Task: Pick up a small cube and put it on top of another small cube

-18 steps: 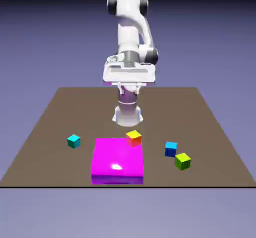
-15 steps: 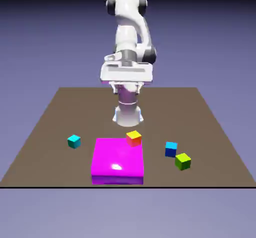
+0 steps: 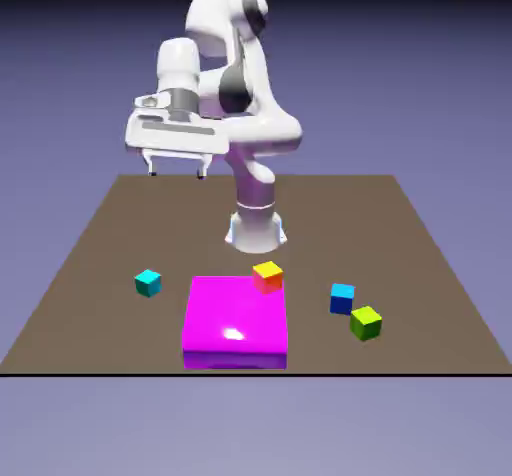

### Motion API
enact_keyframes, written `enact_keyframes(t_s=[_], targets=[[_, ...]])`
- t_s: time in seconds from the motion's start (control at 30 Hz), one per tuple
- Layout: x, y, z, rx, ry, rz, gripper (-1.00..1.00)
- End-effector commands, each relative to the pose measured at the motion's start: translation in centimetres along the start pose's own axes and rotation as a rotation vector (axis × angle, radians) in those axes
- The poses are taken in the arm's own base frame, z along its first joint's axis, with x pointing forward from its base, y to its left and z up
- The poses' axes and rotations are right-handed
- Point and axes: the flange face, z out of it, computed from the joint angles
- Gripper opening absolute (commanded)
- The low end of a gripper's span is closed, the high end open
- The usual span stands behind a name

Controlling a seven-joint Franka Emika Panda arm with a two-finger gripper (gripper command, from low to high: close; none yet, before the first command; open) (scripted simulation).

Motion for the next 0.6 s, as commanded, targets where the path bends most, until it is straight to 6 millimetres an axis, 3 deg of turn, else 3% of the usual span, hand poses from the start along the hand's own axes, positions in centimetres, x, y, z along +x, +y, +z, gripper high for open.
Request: enact_keyframes(t_s=[0.0,0.3,0.57], targets=[[0.0,1.1,0.0,0.003,-0.008,-0.013,0.00],[-1.4,10.8,1.0,0.051,-0.096,-0.130,0.00],[-5.4,18.9,3.6,0.133,-0.194,-0.234,0.00]])
